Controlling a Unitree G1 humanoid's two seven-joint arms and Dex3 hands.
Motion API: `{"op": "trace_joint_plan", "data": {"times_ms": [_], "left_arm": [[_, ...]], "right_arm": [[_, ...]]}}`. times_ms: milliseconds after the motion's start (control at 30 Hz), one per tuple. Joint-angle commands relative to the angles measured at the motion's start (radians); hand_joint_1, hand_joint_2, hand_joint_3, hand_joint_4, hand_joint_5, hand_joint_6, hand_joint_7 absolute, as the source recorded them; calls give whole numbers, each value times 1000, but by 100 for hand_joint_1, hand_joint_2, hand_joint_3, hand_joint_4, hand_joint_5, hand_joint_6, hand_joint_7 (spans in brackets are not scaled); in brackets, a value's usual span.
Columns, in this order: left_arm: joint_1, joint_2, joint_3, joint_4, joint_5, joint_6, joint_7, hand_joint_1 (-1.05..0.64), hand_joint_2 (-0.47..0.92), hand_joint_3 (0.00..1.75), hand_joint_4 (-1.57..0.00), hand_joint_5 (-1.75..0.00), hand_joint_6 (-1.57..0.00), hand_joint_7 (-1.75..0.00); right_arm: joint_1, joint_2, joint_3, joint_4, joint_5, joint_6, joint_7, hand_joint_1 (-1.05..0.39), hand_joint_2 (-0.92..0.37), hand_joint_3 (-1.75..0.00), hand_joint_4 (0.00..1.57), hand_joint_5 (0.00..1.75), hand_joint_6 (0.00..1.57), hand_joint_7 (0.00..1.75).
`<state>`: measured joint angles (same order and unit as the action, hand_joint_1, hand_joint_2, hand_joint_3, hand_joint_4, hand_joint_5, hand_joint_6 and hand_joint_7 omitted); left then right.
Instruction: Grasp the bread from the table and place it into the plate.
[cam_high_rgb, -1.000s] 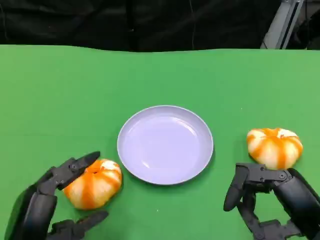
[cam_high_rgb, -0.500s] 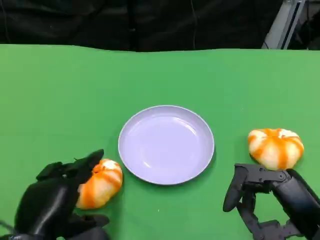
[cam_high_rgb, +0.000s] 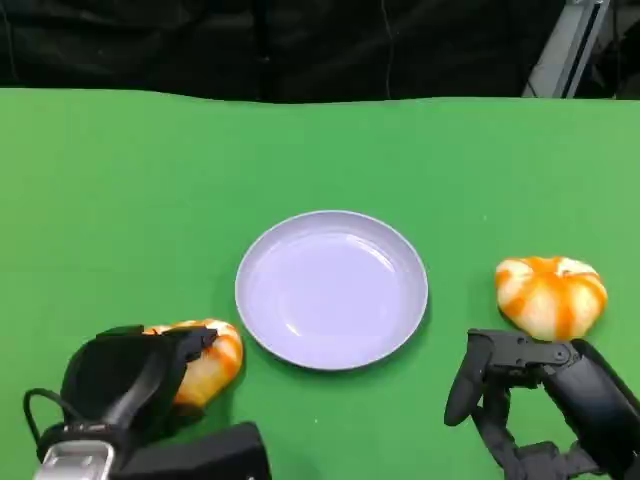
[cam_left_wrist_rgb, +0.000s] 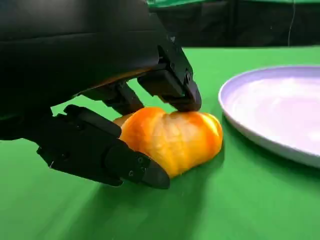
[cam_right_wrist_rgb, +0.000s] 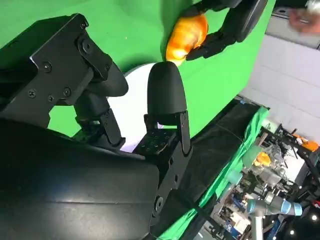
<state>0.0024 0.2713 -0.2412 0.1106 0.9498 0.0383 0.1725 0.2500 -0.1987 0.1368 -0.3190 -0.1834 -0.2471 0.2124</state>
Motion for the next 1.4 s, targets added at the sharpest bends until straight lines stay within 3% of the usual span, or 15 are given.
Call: {"op": "trace_joint_plan", "data": {"times_ms": [33, 67, 133, 200, 267, 300, 333, 367, 467, 533, 600, 667, 967, 1133, 1400], "left_arm": [[4, 43, 13, 86, -60, -124, 185, -16, 86, 48, -69, -151, -100, -74], [2, 44, 13, 91, -64, -132, 210, -16, 82, 54, -76, -134, -93, -99], [-1, 43, 15, 98, -76, -143, 248, -15, 77, 61, -92, -88, -84, -126], [-6, 44, 16, 115, -75, -164, 312, -16, 76, 56, -83, -143, -73, -154], [-7, 45, 20, 123, -84, -186, 356, -17, 78, 50, -80, -168, -69, -165], [-6, 45, 25, 124, -87, -205, 401, -17, 79, 50, -80, -171, -68, -166], [-8, 49, 26, 128, -79, -220, 451, -15, 72, 56, -82, -173, -76, -149], [-13, 52, 26, 140, -70, -241, 510, -14, 61, 75, -84, -174, -83, -138], [-28, 58, 28, 175, -61, -306, 666, -18, 53, 97, -87, -175, -80, -147], [-34, 62, 28, 187, -66, -336, 713, -18, 51, 101, -87, -175, -78, -149], [-40, 74, 22, 188, -68, -376, 742, -18, 50, 102, -87, -175, -78, -149], [-47, 88, 15, 176, -66, -422, 759, -16, 38, 126, -86, -175, -81, -144], [-142, 50, -49, 166, -54, -456, 701, -19, 28, 151, -87, -173, -85, -146], [-235, 16, -88, 193, -49, -416, 608, -19, 31, 147, -88, -174, -87, -140], [-387, -39, -146, 343, -60, -421, 566, -18, 35, 135, -91, -175, -82, -154]], "right_arm": [[0, -8, -3, 3, 10, -6, -2, 10, -34, -137, 88, 165, 79, 133], [-1, -8, -3, 5, 8, -8, -3, 10, -34, -137, 87, 165, 79, 133], [-3, -9, -3, 8, 1, -12, -6, 10, -33, -137, 87, 166, 79, 133], [-5, -7, -1, 14, 4, -19, -6, 10, -33, -137, 87, 166, 79, 133], [-5, -4, 0, 16, 7, -19, -6, 10, -34, -138, 87, 166, 79, 133], [-5, -3, 2, 16, 7, -18, -6, 10, -34, -138, 88, 166, 79, 133], [-6, -1, 3, 17, 6, -18, -7, 10, -34, -138, 88, 166, 79, 133], [-6, 0, 4, 19, 4, -21, -9, 10, -34, -138, 88, 166, 79, 134], [-7, 1, 5, 17, -5, -20, -14, 10, -33, -138, 87, 165, 79, 134], [-7, 2, 6, 15, -9, -20, -16, 10, -33, -138, 87, 166, 79, 133], [-7, 1, 7, 14, -10, -20, -16, 10, -33, -138, 87, 166, 79, 133], [-6, 1, 8, 11, -13, -19, -17, 10, -33, -138, 87, 166, 79, 133], [-3, -7, 3, 16, 5, -29, -7, 10, -32, -140, 88, 167, 78, 134], [12, -3, 6, 2, 4, -23, -7, 12, -32, -139, 86, 167, 78, 134], [29, 4, 12, -22, -2, -3, -11, 13, -33, -140, 87, 167, 79, 133]]}}
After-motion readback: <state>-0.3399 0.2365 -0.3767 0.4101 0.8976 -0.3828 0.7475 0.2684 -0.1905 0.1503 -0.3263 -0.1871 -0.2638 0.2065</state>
